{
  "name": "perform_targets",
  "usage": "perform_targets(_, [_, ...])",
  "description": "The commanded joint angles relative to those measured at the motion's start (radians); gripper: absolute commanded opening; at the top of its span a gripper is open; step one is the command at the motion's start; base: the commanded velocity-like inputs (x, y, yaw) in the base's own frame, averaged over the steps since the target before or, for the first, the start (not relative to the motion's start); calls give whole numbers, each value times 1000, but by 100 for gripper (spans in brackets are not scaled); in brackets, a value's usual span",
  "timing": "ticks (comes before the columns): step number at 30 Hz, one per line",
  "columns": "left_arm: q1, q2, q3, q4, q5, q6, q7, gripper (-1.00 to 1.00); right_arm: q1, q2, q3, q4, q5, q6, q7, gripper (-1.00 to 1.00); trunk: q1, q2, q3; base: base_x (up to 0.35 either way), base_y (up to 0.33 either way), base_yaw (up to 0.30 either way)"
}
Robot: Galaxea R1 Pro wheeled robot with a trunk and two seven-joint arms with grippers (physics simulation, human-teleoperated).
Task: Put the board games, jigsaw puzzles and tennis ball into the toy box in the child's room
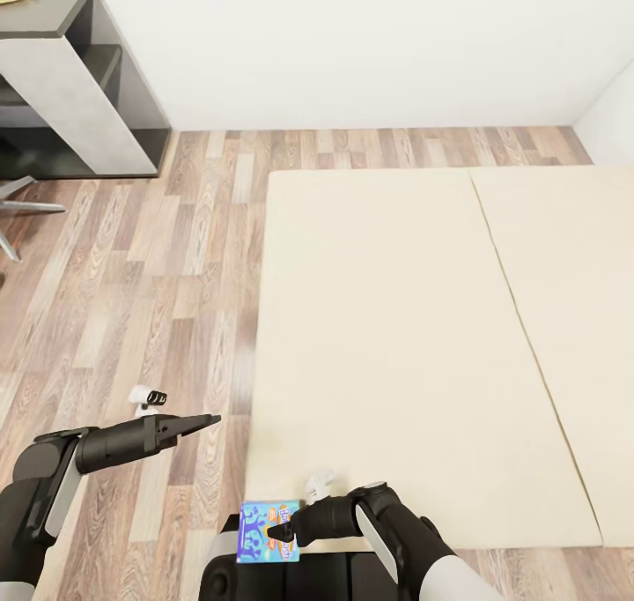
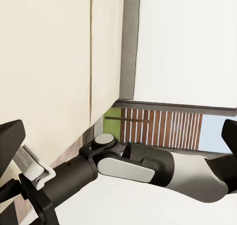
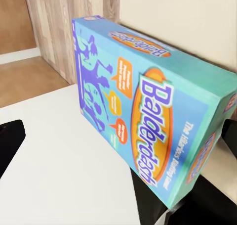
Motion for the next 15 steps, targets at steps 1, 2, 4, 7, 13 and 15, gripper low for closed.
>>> perform_targets(1, [0, 0, 0, 0, 0, 11, -4, 100, 0, 0, 1, -1, -11, 9, -2, 100, 0, -1, -1, 0, 0, 157])
perform_targets(2, [0, 0, 0, 0, 0, 11, -4, 100, 0, 0, 1, -1, -11, 9, -2, 100, 0, -1, -2, 0, 0, 145])
perform_targets(4, [0, 0, 0, 0, -1, 10, -4, 100, 0, 0, 1, -1, -11, 9, -2, 100, 0, -1, -3, 0, 0, 90])
perform_targets(7, [0, 0, 1, -1, -1, 10, -4, 100, 0, 0, 1, -1, -11, 9, -2, 100, 0, -1, -3, 0, 0, 38])
perform_targets(13, [0, 1, 1, 0, -1, 10, -4, 100, 0, 0, 1, -1, -11, 9, -2, 100, 0, -1, -3, 0, 0, 6])
perform_targets(15, [0, 1, 1, 0, 0, 10, -4, 100, 0, 0, 1, -1, -11, 9, -2, 100, 0, -1, -3, 0, 0, 1])
